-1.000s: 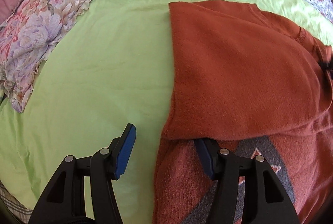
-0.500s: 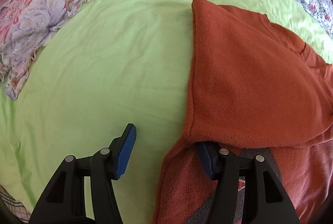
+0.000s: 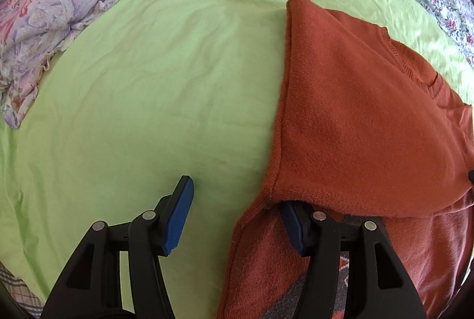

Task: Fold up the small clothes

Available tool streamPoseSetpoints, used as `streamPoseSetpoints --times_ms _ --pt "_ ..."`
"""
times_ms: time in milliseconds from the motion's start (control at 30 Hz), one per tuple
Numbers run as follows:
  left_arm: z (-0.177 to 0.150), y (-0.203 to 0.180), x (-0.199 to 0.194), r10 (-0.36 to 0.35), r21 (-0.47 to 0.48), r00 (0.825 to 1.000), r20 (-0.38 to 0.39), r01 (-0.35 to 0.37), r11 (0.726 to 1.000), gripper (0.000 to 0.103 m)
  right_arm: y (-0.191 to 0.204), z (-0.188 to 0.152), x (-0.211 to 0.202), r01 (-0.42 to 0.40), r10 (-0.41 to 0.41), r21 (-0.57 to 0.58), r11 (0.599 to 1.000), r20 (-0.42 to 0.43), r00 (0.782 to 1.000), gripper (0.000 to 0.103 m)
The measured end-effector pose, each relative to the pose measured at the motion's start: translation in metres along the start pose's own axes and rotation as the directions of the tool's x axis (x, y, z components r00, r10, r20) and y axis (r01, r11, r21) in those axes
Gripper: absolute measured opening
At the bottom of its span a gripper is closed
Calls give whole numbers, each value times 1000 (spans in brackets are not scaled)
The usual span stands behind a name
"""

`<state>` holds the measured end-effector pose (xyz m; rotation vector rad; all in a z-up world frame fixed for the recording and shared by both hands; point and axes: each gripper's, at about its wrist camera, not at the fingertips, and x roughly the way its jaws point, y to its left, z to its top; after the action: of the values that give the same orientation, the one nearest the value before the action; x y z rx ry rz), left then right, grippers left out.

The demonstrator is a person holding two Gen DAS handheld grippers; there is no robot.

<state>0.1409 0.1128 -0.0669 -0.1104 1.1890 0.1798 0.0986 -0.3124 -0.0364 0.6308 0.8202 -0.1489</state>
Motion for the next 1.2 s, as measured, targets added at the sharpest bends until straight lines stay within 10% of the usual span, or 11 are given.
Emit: streamPoseSetpoints --times_ms 167,700,933,1100,1200 --pt "-4 5 -9 -18 12 1000 -12 19 1000 59 -6 -3 -28 1 0 -7 1000 47 999 35" --pt "-98 10 -70 -140 123 982 -125 156 980 68 -26 -88 -118 -85 87 -110 990 19 996 52" --pt "-150 -8 -56 -37 207 966 -257 92 974 67 -53 -139 -138 -47 47 -62 997 3 999 53" --pt "-169 3 -77 -121 255 965 -231 180 950 18 -68 -166 -152 -44 43 -47 998 -6 999 53" --pt "-179 26 -90 -176 243 965 -195 222 944 16 -78 -180 -161 -42 42 -34 999 1 999 54"
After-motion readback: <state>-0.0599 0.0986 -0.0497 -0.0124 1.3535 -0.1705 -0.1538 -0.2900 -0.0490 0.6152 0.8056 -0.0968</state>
